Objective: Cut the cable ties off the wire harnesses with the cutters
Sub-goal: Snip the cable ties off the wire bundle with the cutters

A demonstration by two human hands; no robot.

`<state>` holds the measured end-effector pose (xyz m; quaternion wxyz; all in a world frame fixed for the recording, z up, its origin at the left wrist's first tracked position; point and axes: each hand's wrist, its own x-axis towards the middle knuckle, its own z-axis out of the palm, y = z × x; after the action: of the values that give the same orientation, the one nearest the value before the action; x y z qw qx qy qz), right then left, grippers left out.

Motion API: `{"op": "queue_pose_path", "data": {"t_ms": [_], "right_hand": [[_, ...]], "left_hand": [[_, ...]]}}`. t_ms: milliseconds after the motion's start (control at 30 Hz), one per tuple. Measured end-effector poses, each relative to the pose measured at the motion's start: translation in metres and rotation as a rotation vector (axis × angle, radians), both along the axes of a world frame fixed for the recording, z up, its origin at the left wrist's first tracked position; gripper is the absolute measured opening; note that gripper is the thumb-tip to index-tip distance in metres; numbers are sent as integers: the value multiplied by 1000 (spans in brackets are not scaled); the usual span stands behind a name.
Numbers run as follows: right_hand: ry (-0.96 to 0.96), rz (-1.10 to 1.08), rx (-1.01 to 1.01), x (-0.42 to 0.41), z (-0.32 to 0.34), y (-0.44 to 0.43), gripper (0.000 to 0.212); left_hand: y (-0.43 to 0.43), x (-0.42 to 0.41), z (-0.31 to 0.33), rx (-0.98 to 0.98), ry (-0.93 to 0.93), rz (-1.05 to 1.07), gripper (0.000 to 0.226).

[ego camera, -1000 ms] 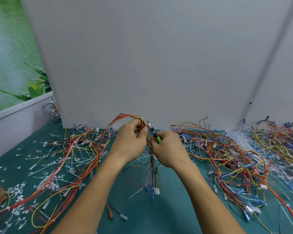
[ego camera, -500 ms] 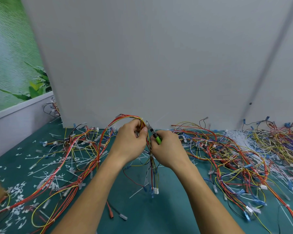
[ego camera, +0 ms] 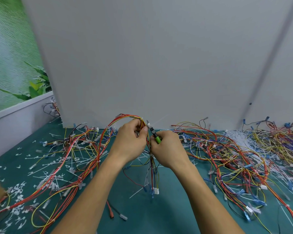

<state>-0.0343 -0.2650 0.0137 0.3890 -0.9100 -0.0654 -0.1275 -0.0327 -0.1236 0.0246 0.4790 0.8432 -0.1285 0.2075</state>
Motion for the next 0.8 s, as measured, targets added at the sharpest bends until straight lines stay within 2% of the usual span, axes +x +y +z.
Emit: {"op": "queue_pose_path", "data": {"t_ms": [800], "right_hand": [[32, 3, 3, 2, 0, 0, 36]], "left_hand": [[-1, -1, 0, 2, 21, -9, 22]]}}
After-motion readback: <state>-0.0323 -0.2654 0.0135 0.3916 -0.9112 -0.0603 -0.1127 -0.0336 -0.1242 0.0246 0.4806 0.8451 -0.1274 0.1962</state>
